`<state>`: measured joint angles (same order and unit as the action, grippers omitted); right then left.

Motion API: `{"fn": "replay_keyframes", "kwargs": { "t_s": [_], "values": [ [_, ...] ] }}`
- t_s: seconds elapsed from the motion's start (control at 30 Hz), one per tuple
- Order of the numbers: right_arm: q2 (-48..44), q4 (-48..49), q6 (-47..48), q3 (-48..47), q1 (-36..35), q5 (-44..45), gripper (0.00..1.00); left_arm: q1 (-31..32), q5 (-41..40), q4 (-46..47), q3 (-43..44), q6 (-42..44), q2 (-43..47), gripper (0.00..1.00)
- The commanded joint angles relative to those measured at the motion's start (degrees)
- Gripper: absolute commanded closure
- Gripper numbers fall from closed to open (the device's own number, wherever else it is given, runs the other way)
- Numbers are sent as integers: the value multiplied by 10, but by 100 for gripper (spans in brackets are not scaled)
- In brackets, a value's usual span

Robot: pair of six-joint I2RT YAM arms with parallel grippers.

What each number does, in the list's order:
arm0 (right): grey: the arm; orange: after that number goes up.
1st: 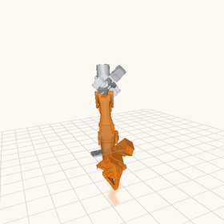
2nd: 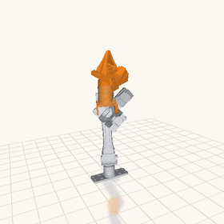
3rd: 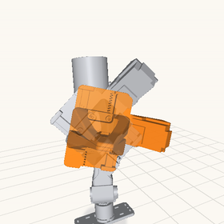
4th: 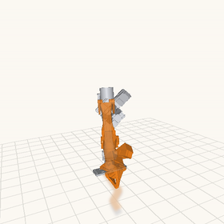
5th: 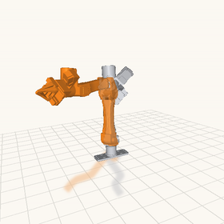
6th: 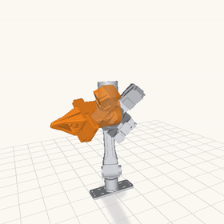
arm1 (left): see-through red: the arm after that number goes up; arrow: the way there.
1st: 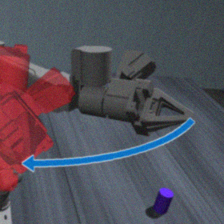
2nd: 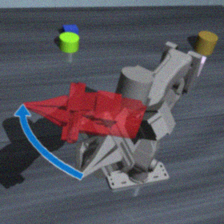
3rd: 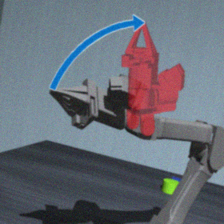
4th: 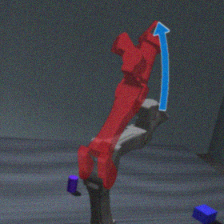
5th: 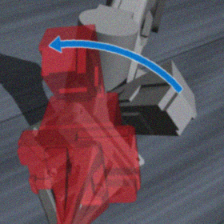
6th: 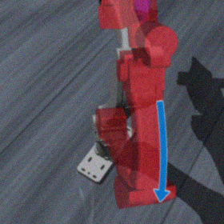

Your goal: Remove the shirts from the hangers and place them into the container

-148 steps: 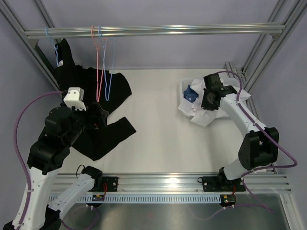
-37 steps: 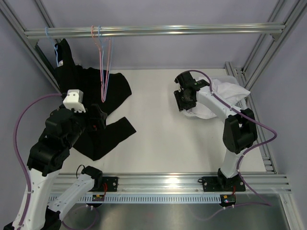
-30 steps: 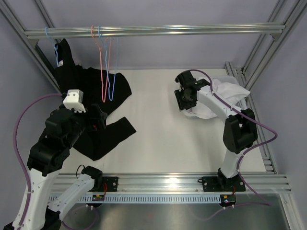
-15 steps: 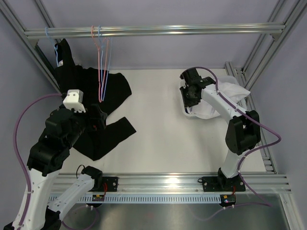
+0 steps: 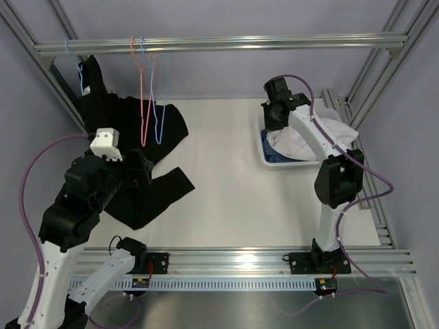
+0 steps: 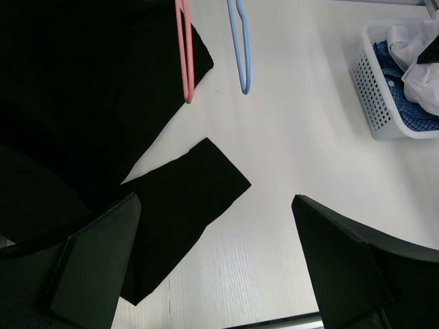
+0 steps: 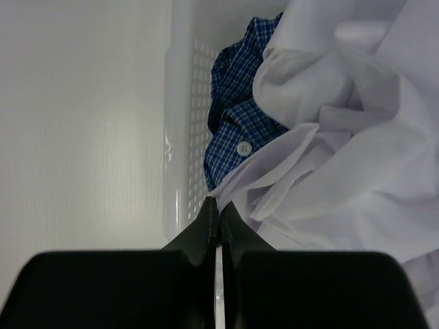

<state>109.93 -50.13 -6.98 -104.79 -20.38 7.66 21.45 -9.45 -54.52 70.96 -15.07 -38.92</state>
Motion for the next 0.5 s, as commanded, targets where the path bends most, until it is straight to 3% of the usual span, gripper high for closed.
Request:
{"fn": "replay_keyframes", "kwargs": {
  "t_s": [0.0,0.17,0.3,0.4,0.43,0.47],
  "values": [
    [77,8,-19,-36,23,30,100,-2,-9,5,4,0,9,1],
    [156,2,-51,-37,39,13,100,-2,-14,6,3,-2,12,1],
    [157,6,-62,-11,53,-13,97,-2,-10,12,-1,-4,11,1],
    [119,-9,-56,-21,55,-29,83,-2,-9,13,-2,-5,9,1],
    [103,-21,-55,-26,55,-30,70,-2,-7,16,-1,-5,7,1],
    [71,-27,-56,-31,55,-31,64,-2,-6,20,-1,-5,7,1]
  ]
}}
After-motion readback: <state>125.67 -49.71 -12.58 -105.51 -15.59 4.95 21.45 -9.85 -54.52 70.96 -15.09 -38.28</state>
